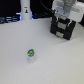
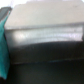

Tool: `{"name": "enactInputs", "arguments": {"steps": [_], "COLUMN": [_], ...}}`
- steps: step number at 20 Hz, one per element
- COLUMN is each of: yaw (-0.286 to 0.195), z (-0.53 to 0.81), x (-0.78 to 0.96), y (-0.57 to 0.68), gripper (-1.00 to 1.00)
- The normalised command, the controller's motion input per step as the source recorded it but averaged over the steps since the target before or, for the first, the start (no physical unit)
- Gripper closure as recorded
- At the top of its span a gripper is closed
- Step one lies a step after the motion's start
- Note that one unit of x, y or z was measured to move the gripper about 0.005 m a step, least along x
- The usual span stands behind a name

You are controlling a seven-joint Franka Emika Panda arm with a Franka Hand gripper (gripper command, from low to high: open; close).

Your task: Open the kcup holder, insert the kcup into the holder, and close the kcup holder

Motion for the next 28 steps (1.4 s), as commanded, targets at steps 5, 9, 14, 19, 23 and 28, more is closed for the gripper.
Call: {"name": "enactInputs", "arguments": {"steps": [5,9,14,19,23,28], "yaw": [-0.077,-0.078,-0.065,-0.079,-0.078,-0.073], "z": [0.11,0.10,0.14,0.16,0.14,0.15], "x": [0.94,0.95,0.94,0.93,0.91,0.90], "y": [-0.30,-0.30,-0.27,-0.31,-0.35,-0.34], "gripper": [1.00,1.00,1.00,1.00,1.00,1.00]}}
